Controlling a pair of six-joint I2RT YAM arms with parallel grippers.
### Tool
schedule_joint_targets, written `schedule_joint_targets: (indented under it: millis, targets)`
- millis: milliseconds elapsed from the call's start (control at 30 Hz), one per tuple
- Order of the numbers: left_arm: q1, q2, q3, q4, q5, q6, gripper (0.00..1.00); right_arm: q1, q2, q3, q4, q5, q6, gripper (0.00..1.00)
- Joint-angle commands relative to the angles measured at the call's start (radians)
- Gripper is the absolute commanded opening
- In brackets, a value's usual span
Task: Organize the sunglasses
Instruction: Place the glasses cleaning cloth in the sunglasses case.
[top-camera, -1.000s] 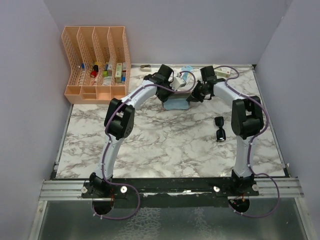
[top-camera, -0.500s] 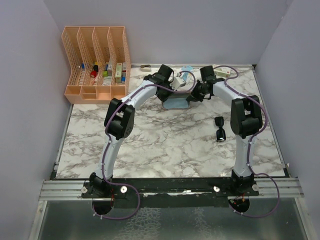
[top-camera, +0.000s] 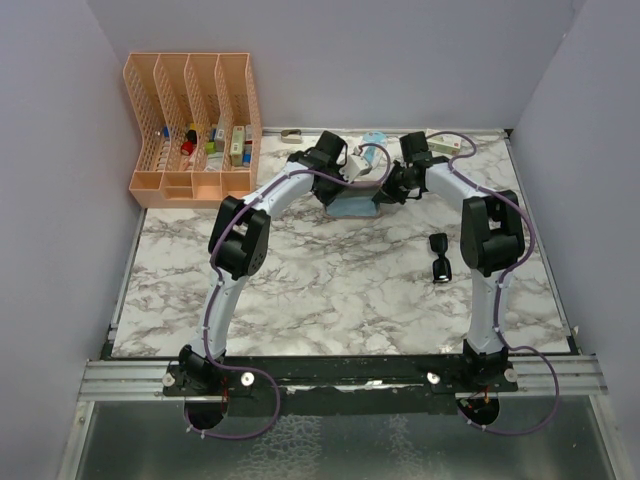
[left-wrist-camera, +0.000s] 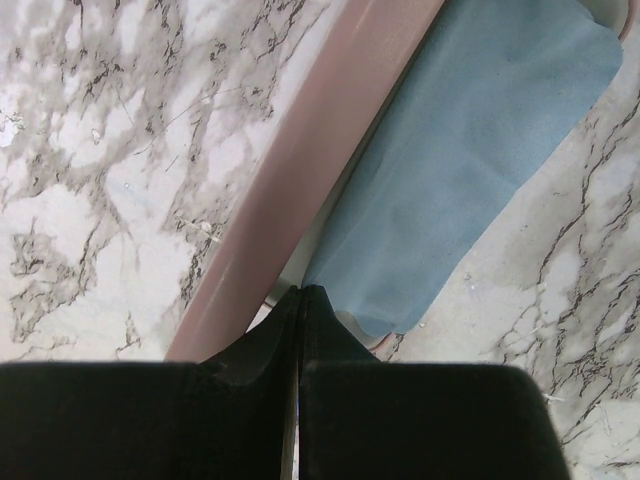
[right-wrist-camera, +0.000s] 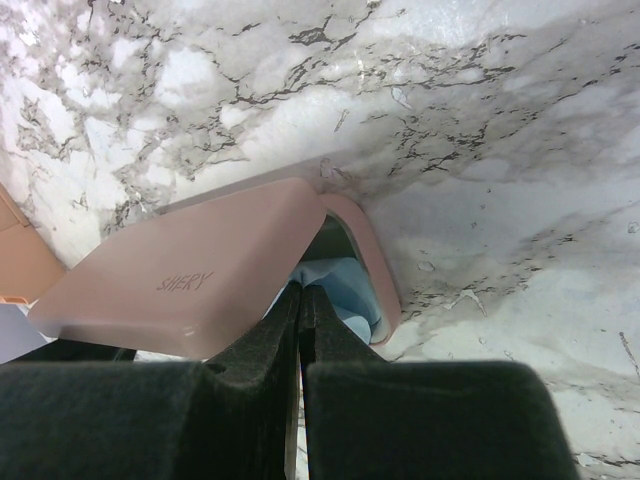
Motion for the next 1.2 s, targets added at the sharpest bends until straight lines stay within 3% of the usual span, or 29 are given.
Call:
schedule_joint_targets:
  millis: [0,900,1167]
  targets:
    - [0.001,-0.003,-0.006,0.009,-0.034,-0.002,0.00,-0.013,0.015,0.029,0.028,0.022,-0.010,0.01]
    - [0.001,-0.004,-0.012,0.012,-0.051,-0.004,0.00,-0.013,0.017,0.019,0.045,0.014,-0.007,0.01]
    - [0.000,-0.016,-0.018,0.013,-0.047,-0.007,0.04,-0.013,0.002,-0.001,0.044,0.009,-0.007,0.10]
